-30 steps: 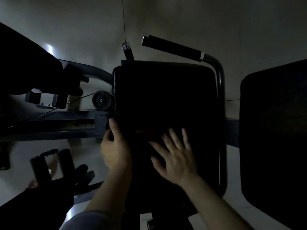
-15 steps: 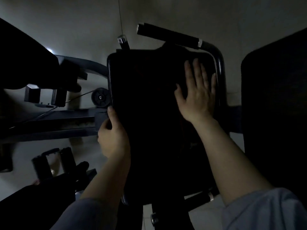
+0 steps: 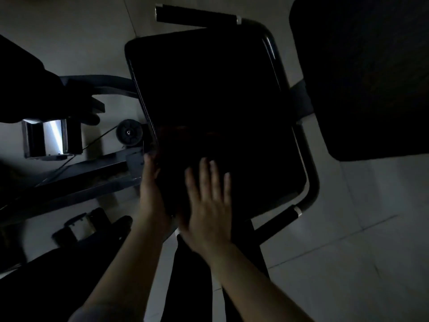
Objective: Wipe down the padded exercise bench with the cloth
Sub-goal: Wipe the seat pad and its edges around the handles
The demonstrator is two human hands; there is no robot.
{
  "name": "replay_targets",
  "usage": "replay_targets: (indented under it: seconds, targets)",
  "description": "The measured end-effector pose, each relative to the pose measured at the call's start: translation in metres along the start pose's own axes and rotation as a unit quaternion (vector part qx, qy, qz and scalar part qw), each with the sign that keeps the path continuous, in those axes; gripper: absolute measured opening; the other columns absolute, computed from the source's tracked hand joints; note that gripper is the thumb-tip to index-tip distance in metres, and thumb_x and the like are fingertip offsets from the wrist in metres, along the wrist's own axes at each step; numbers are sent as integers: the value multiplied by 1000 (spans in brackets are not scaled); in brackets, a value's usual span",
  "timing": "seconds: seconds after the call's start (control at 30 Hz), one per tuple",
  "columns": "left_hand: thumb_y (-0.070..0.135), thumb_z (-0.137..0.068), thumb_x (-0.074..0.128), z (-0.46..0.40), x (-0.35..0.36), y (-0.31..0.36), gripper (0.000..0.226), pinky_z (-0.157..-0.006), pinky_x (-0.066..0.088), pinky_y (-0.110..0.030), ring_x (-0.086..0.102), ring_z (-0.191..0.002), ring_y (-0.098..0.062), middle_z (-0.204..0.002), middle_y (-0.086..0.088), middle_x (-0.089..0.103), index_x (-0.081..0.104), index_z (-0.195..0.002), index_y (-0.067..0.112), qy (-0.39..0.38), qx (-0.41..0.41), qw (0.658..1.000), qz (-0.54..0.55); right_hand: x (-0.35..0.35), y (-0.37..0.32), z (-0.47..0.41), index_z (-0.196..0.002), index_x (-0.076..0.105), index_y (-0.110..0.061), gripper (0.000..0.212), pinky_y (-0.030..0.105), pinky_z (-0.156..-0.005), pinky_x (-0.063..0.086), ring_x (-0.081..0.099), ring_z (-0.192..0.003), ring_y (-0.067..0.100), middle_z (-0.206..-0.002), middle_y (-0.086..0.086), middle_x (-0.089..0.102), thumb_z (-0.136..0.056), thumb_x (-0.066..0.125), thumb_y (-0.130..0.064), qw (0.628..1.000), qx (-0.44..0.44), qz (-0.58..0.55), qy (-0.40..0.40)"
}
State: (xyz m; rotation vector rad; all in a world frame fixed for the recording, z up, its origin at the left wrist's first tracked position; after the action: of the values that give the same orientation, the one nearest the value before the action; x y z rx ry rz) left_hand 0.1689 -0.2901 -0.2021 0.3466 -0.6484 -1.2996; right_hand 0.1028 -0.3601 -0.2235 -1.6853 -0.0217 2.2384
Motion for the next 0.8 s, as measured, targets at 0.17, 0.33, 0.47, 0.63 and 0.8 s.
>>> replay_targets:
  seconds: [0.17,0.33,0.47,0.63,0.8]
  targets:
    - [70,-79,36,22,-21,-32,55,-109,34,-49,50,-124,-16,-116,14,60,56,-117,37,-4,-69,994,-85,-2,50,3,-148,20,-25,66,42,-115,12,18,-143,20,-156,4,21,-90,37,-51,986,-164,21,1]
    - [89,-47,56,13,-21,-37,115,-110,29,-54,36,-136,-19,-148,9,37,21,-146,40,-102,-103,977,-158,-14,188,-19,-148,19,-20,68,43,-117,16,16,-144,24,-157,5,16,-93,9,-58,998,52,-15,17]
    - [84,-63,38,6,-28,-38,101,-82,46,-25,35,-135,-13,-151,12,29,10,-148,39,-126,-120,965,-199,-10,175,-16,-149,17,-23,70,43,-118,10,15,-145,25,-158,3,14,-90,12,-59,973,199,-82,81]
    - [63,-91,16,10,-26,-37,63,-101,38,-39,51,-114,-13,-128,8,54,40,-138,29,-91,-121,972,-178,12,37,17,-141,37,-13,62,46,-116,6,23,-142,29,-152,13,30,-88,39,-48,983,143,-65,98]
    - [60,-93,17,19,-24,-31,50,-95,38,-39,53,-103,-11,-111,11,58,49,-121,34,-63,-145,979,-130,5,11,-3,-148,21,-29,74,45,-115,11,17,-145,23,-157,3,20,-83,45,-54,996,-60,-32,49]
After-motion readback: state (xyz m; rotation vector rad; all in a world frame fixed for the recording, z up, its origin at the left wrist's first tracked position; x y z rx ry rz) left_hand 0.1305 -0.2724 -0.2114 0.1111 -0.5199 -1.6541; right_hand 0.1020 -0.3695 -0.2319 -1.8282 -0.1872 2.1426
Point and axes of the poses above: each hand's wrist, its own z-axis away from the middle knuckle, its own x-axis out of the palm, y = z × x, the point moved 3 cm from there along -z, towards the middle knuckle
